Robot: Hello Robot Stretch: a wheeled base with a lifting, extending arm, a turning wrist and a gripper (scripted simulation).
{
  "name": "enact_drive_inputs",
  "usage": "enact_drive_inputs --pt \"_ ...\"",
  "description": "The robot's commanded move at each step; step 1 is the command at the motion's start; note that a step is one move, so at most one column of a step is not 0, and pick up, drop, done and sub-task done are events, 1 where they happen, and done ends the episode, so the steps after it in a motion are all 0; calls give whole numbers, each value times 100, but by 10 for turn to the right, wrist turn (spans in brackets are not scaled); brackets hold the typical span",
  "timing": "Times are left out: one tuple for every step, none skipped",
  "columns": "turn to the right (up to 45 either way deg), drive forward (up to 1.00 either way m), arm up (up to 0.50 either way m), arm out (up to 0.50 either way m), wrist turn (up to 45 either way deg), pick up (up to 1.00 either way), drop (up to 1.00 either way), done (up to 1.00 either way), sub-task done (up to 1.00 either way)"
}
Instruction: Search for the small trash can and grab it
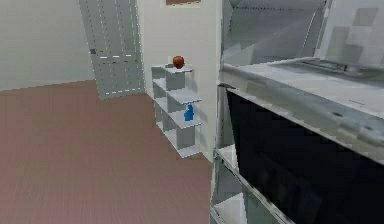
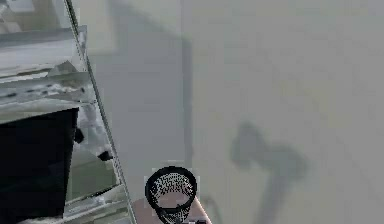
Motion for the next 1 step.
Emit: enact_drive_inputs --pt "0 0 10 0 0 0 0 0 0"
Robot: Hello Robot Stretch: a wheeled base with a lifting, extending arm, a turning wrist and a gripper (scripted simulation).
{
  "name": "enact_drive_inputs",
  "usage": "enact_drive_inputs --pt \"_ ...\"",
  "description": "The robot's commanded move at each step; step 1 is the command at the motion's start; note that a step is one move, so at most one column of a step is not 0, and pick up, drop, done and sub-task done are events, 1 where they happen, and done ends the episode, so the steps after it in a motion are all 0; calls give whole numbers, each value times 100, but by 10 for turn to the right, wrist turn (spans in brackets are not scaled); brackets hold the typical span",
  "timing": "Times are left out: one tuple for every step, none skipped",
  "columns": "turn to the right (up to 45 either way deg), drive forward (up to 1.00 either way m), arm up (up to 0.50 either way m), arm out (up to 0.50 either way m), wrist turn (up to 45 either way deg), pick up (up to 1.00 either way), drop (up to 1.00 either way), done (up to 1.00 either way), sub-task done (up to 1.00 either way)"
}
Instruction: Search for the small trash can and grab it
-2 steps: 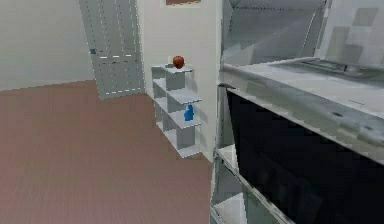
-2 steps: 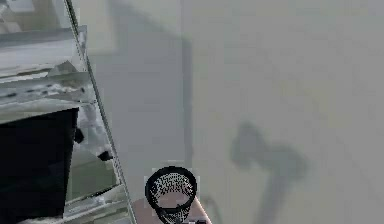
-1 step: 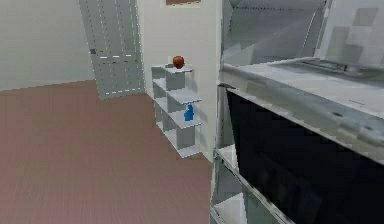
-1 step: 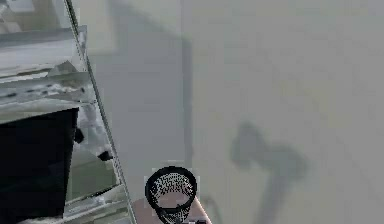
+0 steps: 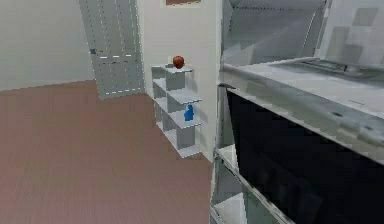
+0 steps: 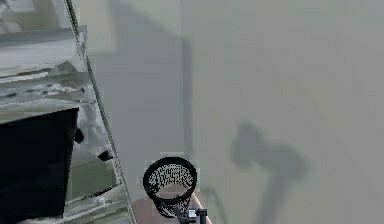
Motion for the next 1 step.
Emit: enact_drive_inputs --pt "0 0 0 0 0 0 0 100 0"
